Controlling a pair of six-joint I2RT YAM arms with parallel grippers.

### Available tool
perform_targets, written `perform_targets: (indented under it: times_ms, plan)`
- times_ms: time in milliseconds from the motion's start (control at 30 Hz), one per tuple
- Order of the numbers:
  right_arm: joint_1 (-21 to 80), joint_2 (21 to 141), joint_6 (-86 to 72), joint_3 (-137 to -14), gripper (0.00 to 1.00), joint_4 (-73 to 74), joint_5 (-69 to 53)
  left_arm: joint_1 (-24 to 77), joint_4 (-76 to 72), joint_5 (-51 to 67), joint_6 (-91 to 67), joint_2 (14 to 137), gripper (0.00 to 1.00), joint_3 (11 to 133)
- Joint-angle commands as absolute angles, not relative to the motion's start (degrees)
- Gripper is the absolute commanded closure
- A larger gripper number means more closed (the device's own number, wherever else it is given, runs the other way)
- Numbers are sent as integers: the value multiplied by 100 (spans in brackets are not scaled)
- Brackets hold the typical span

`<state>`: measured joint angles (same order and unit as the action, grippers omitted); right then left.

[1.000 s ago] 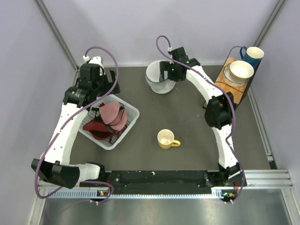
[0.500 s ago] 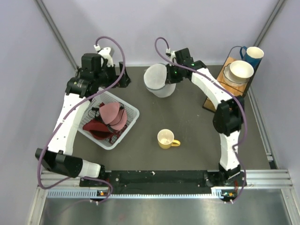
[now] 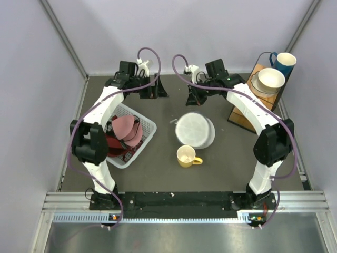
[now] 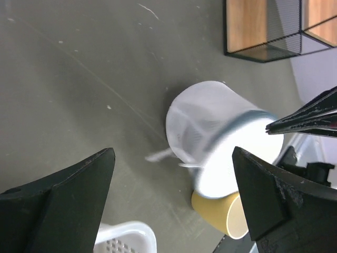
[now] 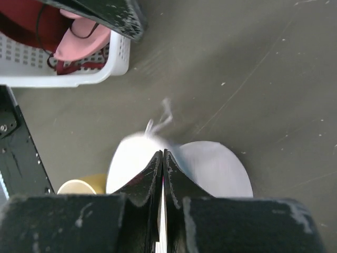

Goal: Unzip the laundry bag and remove the bra

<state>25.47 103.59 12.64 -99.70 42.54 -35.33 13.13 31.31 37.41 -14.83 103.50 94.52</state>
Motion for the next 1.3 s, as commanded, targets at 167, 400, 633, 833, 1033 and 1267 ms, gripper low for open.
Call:
perform_targets:
  times_ms: [167, 400, 633, 833, 1033, 1267]
  plan:
    - [2505, 10468, 441, -10722, 26, 4666, -1417, 1283, 2769, 4597, -1318, 10336, 1, 9545]
    - [2566, 8985, -1105, -9573, 14, 4658, -949, 1493, 2681, 4763, -1494, 10036, 1, 9132]
    - [3137, 7481, -1661, -8184, 14, 4579, -474, 2241, 3242, 4272, -1082, 11003, 1, 10299]
    - [3146, 6506, -1898, -7550, 14, 4526, -158, 2592, 3577, 4490, -739, 12084, 1, 11276]
    - [3146, 6231, -2232, -7234, 10, 4658, -18, 2988, 4008, 4368, -360, 12366, 9, 11303]
    - [3146, 6371, -2838, -6628, 11, 4781, 466, 2796, 3885, 4263, -1061, 11981, 100, 11189]
